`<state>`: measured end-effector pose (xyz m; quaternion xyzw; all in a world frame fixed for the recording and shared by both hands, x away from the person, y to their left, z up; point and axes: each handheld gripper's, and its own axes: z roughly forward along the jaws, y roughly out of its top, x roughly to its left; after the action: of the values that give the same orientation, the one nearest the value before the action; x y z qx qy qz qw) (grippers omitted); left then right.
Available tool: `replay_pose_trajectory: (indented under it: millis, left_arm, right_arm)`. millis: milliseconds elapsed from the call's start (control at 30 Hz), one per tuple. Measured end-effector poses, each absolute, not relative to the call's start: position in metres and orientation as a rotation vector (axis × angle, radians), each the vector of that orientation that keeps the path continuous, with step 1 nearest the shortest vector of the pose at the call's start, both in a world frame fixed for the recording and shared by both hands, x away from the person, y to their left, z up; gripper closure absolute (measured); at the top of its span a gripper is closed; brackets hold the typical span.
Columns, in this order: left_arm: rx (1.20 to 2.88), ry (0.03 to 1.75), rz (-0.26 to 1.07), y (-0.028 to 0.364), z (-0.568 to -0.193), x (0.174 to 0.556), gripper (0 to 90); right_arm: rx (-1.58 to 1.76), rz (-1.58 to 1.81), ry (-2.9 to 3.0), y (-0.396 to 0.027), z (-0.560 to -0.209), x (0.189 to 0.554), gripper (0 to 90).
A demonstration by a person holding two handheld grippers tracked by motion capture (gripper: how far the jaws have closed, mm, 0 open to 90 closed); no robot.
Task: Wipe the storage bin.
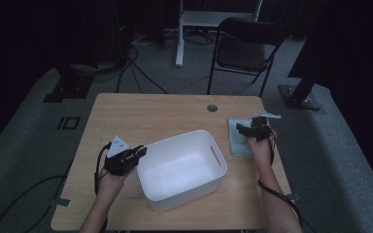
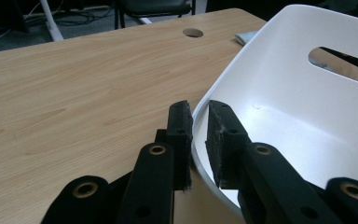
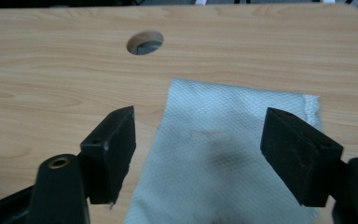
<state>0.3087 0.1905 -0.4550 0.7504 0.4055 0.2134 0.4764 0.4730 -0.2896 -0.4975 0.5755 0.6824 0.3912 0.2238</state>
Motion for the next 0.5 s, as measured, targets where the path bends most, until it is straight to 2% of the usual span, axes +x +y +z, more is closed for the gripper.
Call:
replay_pose_trajectory:
  millis: [500]
  left_arm:
    - [1.828,0.992,0.521,0.190,-0.455,0.309,80.1]
  right_arm:
    - [1.680,0.994,1.847,-0.288,-0.521,0.510,24.1]
